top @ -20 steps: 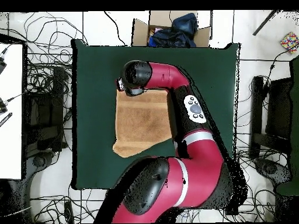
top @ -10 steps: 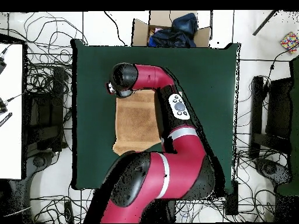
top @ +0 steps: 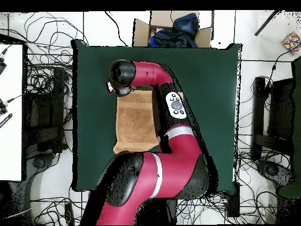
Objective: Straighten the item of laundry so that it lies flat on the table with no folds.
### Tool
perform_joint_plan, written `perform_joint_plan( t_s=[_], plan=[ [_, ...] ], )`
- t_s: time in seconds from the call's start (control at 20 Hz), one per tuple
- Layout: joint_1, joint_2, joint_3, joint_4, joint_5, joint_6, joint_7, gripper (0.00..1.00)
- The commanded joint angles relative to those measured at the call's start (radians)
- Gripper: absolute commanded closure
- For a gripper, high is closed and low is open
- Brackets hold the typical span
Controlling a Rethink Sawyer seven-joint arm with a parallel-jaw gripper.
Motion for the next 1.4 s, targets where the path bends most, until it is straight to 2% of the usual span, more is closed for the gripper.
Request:
perform_joint_plan(
  t_s=[0.05,0.35,0.55,0.85,1.4],
  plan=[
    [0.040,0.089,-0.068,-0.067,-0.011,0.134,0.118,0.00],
    [0.064,0.134,-0.086,-0.155,-0.016,0.262,0.116,0.00],
    [0.071,0.144,-0.092,-0.175,-0.021,0.309,0.116,0.00],
    [0.081,0.148,-0.104,-0.194,-0.032,0.348,0.128,0.00],
    [0.083,0.129,-0.131,-0.161,-0.038,0.345,0.145,0.00]
  ],
)
